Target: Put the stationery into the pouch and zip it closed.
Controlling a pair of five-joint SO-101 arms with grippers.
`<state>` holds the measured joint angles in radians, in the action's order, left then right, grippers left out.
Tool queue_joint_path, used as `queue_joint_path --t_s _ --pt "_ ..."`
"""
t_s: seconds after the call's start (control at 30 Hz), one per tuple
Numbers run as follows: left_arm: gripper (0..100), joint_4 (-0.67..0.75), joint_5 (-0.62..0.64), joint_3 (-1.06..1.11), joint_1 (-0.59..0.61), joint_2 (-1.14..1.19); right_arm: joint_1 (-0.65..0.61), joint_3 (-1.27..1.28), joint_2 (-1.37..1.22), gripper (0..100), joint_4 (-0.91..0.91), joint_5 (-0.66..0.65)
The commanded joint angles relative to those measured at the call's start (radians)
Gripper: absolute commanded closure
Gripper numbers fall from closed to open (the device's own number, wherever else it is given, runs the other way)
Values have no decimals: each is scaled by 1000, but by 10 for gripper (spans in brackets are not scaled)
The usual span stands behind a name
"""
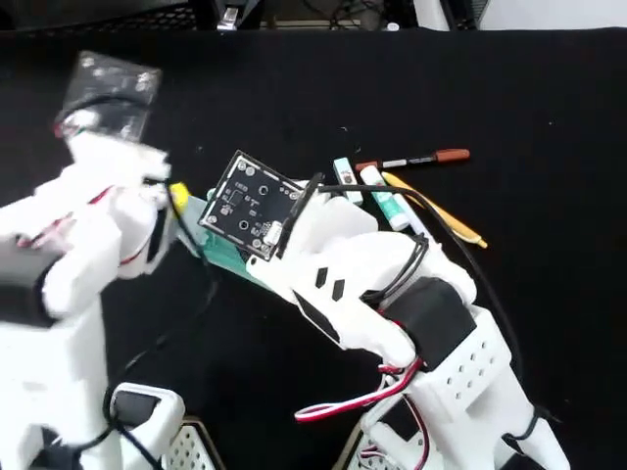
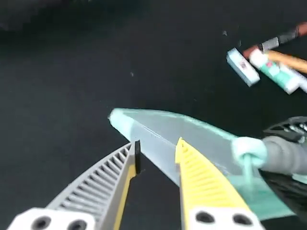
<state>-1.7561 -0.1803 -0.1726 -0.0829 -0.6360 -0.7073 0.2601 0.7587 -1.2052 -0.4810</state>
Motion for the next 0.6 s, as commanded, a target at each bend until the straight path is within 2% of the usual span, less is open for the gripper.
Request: queue_joint_path --t_s 0.0,0.33,0.57 --pt "850 -6 -8 51 -42 -3 -6 -4 22 985 21 5" --pt "848 -6 -9 105 -48 -210 -5 -4 22 985 20 5" --pt "848 -5 -9 134 -50 -232 -5 -2 22 985 20 5"
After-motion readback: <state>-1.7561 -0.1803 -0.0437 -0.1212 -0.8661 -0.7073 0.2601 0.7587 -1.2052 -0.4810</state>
